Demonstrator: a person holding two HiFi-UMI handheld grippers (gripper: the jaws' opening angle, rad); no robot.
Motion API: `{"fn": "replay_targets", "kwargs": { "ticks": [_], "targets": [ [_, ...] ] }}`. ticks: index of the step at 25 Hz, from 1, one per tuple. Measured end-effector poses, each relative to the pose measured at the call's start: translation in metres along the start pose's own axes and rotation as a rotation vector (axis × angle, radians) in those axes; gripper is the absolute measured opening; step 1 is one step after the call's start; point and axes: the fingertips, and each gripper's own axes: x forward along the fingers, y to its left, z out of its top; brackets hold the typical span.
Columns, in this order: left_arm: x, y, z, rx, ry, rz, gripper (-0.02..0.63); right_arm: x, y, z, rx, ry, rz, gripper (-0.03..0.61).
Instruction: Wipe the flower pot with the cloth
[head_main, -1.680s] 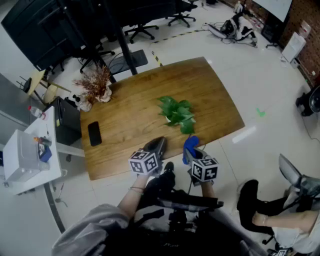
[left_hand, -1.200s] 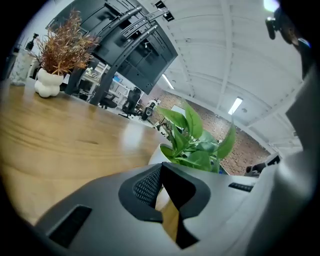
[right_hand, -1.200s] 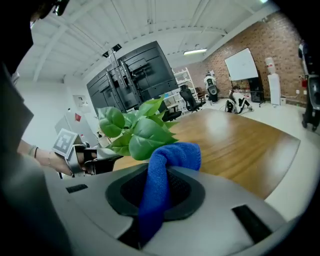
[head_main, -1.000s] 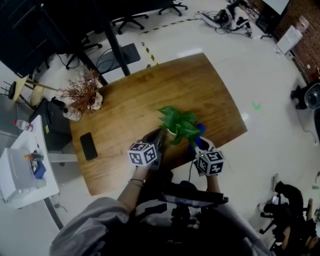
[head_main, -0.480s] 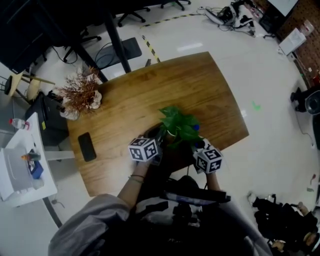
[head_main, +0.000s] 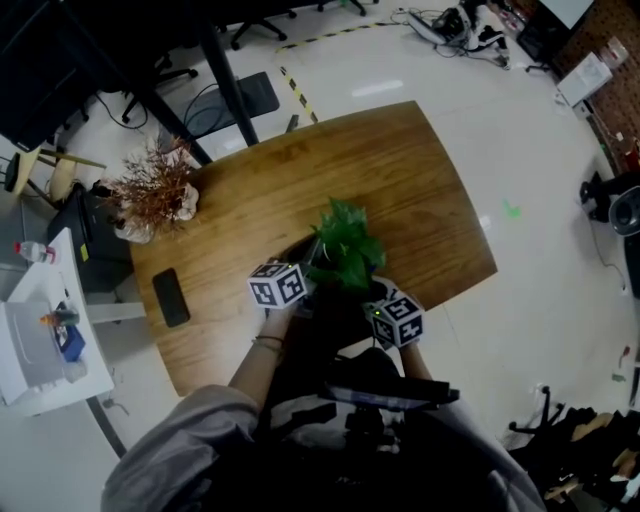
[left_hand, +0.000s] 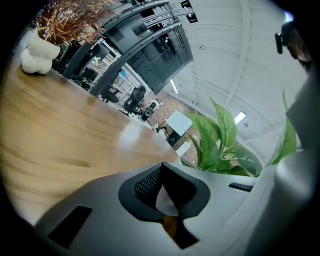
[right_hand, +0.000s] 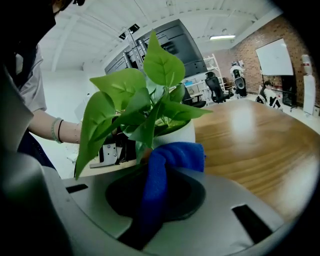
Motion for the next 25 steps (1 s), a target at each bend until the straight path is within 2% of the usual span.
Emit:
{"fn": "replay_targets", "kwargs": {
  "ticks": [2,7,10,13,19,25],
  "targets": [
    [-0.001,0.001,0.0,0.028,0.015,0.003,0.006,-0.001,-0.001,-0.002,0.006,0.006,0.002,0.058],
    [-0.026,0.01,-0.001,0.124,0.028,0.094,0.006,-0.023,-0.02,-0.006,0.007,0.004,-0.04,0.058],
    [-0.036,0.0,-0.007,0.106,0.024,0.052,0.006,-0.038,-0.044,-0.003,-0.019,0.004,-0.092,0.058],
    [-0.04,-0.015,-0.021,0.1,0.047,0.002,0.006,-0.043,-0.062,0.011,-0.051,-0.022,-0.107,0.058],
    [-0.031,-0.039,-0.041,0.114,0.098,-0.068,0.006,-0.027,-0.053,0.044,-0.16,-0.05,-0.012,0.058],
    [-0.028,-0.024,-0.028,0.113,0.072,-0.058,0.006,-0.012,-0.027,0.032,-0.155,-0.019,0.039,0.058]
  ]
}}
